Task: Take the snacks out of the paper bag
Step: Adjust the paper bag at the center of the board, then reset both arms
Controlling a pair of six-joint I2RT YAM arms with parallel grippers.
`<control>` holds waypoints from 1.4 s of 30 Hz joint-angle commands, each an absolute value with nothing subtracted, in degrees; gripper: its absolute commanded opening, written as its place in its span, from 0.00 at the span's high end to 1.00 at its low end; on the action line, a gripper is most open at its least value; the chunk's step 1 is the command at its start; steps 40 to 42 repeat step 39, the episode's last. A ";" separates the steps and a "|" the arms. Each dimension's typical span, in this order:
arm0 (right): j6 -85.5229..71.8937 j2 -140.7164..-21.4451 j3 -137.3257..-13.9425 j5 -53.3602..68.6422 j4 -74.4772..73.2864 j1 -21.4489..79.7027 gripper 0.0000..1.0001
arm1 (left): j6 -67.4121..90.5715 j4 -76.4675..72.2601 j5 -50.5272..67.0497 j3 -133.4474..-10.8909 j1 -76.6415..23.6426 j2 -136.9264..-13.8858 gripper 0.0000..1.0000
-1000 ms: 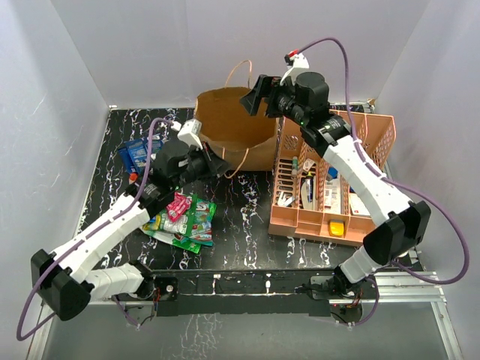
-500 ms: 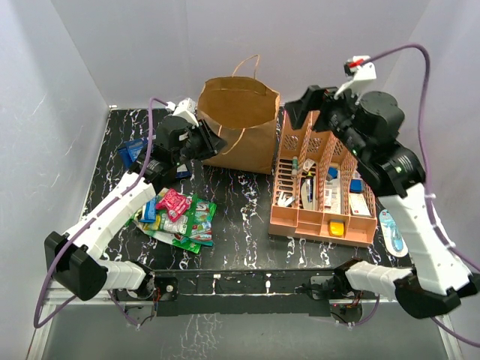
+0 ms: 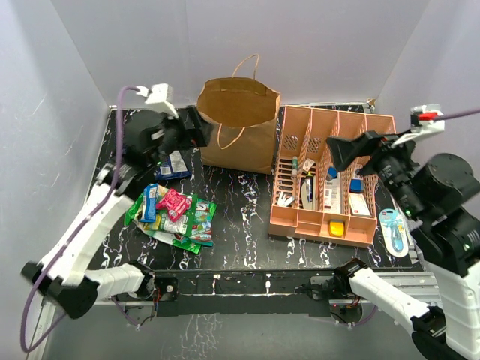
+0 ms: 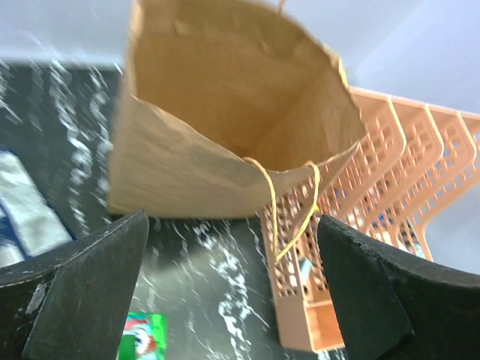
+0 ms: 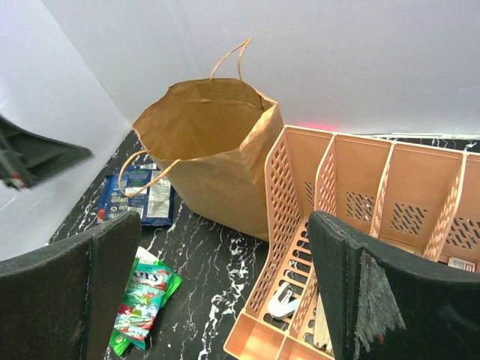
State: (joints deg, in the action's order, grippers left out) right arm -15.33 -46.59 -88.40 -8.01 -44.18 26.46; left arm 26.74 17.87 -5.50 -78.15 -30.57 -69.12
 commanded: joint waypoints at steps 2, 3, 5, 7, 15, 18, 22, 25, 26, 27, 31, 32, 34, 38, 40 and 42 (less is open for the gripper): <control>-15.39 -43.96 -92.61 -7.72 -47.39 26.28 0.02 | 10.24 16.58 -18.86 -84.38 -30.22 -54.79 0.04; -15.24 -43.75 -93.90 -7.94 -47.98 26.26 0.02 | 8.41 15.87 -18.50 -85.09 -30.22 -53.03 0.03; -15.05 -43.64 -96.77 -8.41 -48.75 26.22 0.02 | 5.11 14.41 -16.54 -85.79 -30.23 -49.41 0.02; -14.67 -43.82 -98.62 -8.63 -49.19 26.23 0.02 | 3.76 13.23 -15.35 -85.98 -30.18 -46.14 0.01; -15.30 -45.66 -99.82 -10.05 -48.67 26.23 0.02 | 2.15 13.36 -15.84 -85.87 -30.18 -39.96 0.02; -15.99 -45.79 -99.33 -10.25 -47.88 26.25 0.02 | 2.32 14.21 -15.90 -85.56 -30.21 -39.51 0.01; -16.04 -45.72 -98.57 -11.82 -46.95 26.20 0.02 | 3.20 15.40 -15.83 -85.23 -30.20 -39.32 0.02; -16.17 -46.42 -99.78 -12.93 -47.60 26.20 0.02 | 3.97 14.93 -14.67 -84.06 -30.19 -38.71 0.02; -16.36 -46.56 -99.98 -13.03 -47.63 26.25 0.02 | 4.08 14.72 -14.51 -83.73 -30.23 -38.60 0.02; -16.59 -46.62 -100.08 -13.08 -47.64 26.25 0.02 | 4.25 14.79 -14.59 -83.60 -30.19 -38.63 0.02; -16.81 -46.80 -99.87 -13.14 -47.64 26.27 0.02 | 5.10 15.65 -15.32 -83.57 -30.23 -39.00 0.02; -16.84 -46.92 -99.97 -13.02 -47.64 26.27 0.02 | 5.32 15.71 -15.34 -83.52 -30.19 -39.02 0.02; -17.01 -47.14 -100.10 -13.17 -47.72 26.23 0.02 | 5.32 15.57 -15.58 -83.10 -30.23 -39.02 0.02; -15.24 -47.60 -99.02 -11.59 -47.98 26.17 0.02 | 4.42 16.12 -16.93 -82.74 -30.18 -39.60 0.02; -15.74 -48.30 -99.61 -12.78 -48.73 26.19 0.02 | 4.28 16.56 -17.10 -83.06 -30.23 -39.90 0.02; -15.74 -48.30 -99.61 -12.78 -48.73 26.19 0.02 | 4.28 16.56 -17.10 -83.06 -30.23 -39.90 0.02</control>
